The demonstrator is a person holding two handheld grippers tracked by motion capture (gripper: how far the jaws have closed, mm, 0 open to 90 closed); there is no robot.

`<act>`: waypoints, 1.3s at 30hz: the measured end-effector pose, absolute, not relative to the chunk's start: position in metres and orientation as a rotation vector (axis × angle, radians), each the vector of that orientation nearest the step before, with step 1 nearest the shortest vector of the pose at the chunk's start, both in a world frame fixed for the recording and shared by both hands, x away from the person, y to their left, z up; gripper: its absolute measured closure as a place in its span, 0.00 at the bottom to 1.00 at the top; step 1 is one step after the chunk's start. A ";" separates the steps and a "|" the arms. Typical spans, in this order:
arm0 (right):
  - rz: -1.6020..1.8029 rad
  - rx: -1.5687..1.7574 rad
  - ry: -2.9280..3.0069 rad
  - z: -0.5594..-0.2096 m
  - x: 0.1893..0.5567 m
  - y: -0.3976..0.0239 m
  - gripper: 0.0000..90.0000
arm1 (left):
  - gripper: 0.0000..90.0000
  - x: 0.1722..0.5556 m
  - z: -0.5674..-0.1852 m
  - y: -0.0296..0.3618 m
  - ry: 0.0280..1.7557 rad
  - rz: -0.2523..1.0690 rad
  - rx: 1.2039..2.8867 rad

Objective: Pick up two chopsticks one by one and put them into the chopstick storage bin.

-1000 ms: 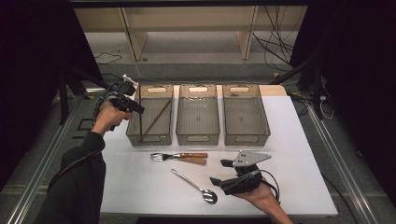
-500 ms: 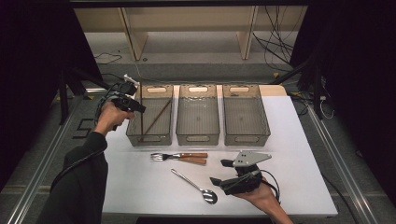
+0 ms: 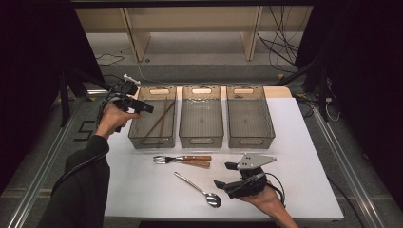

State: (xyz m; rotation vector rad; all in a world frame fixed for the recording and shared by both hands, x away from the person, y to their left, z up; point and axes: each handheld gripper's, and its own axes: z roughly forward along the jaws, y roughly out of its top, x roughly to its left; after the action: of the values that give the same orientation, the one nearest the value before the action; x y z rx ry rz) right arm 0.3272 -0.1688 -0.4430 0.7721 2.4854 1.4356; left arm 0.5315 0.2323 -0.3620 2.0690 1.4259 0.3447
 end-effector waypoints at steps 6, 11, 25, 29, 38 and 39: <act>1.437 0.775 2.485 -0.443 0.327 -0.168 0.29 | 0.29 0.522 -0.352 0.229 1.381 0.340 2.017; 1.425 0.776 2.492 -0.441 0.325 -0.167 0.29 | 0.26 0.503 -0.345 0.222 1.307 0.334 1.975; 1.350 0.778 2.542 -0.443 0.322 -0.150 0.32 | 0.23 0.432 -0.357 0.211 1.182 0.331 1.874; 1.325 0.776 2.566 -0.445 0.322 -0.141 0.35 | 0.23 0.415 -0.368 0.212 1.172 0.318 1.836; 1.241 0.779 2.632 -0.452 0.323 -0.119 0.43 | 0.22 0.390 -0.392 0.217 1.146 0.317 1.801; 1.237 0.789 2.637 -0.453 0.323 -0.116 0.44 | 0.22 0.388 -0.393 0.218 1.140 0.315 1.793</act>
State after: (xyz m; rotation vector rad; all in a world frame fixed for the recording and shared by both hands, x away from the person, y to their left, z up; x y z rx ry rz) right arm 0.3235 -0.1165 -0.4529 0.7889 2.6371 1.2365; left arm 0.3878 0.2175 -0.3929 1.7932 1.1401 0.3154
